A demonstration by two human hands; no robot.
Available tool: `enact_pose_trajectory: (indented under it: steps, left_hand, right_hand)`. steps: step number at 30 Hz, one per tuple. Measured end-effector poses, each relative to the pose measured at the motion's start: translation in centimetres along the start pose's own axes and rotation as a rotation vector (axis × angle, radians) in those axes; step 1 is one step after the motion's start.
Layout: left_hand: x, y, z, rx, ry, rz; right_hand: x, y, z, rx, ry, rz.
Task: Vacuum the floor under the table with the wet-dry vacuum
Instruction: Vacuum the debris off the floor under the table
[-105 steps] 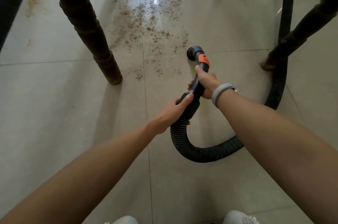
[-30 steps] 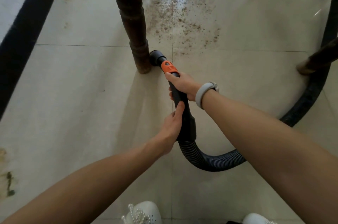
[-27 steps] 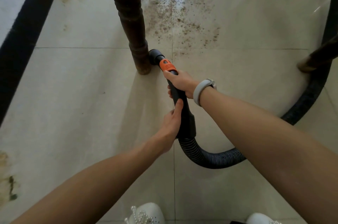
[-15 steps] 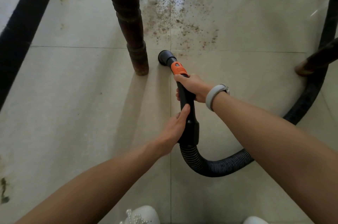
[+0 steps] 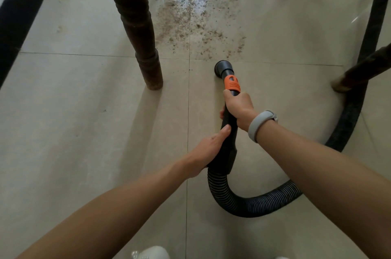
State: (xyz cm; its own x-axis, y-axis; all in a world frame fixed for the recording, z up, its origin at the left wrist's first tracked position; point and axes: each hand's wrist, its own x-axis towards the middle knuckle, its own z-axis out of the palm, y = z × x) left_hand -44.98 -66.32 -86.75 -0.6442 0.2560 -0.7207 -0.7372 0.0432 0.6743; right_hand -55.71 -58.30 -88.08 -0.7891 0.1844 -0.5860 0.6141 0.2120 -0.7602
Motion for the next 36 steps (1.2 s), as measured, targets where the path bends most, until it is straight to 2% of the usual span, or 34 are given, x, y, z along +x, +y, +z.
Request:
enact_pose_trajectory:
  steps: [4, 11, 20, 28, 36]
  left_hand:
    - [0.4, 0.0, 0.0, 0.005, 0.025, -0.016]
    - [0.2, -1.8, -0.7, -0.025, 0.128, 0.009]
    - [-0.5, -1.8, -1.4, -0.020, 0.192, 0.057]
    - [-0.9, -2.2, -2.1, -0.036, 0.248, 0.037]
    - [-0.4, -0.8, -4.0, -0.045, 0.304, 0.016]
  right_hand:
    - [0.1, -0.2, -0.2, 0.025, -0.044, 0.002]
    - [-0.8, 0.1, 2.2, 0.041, -0.254, -0.046]
    - [-1.4, -0.6, 3.3, 0.044, -0.415, -0.012]
    - [-1.7, -0.8, 5.1, -0.024, -0.495, 0.016]
    - [-1.2, -2.9, 7.1, -0.050, -0.489, 0.029]
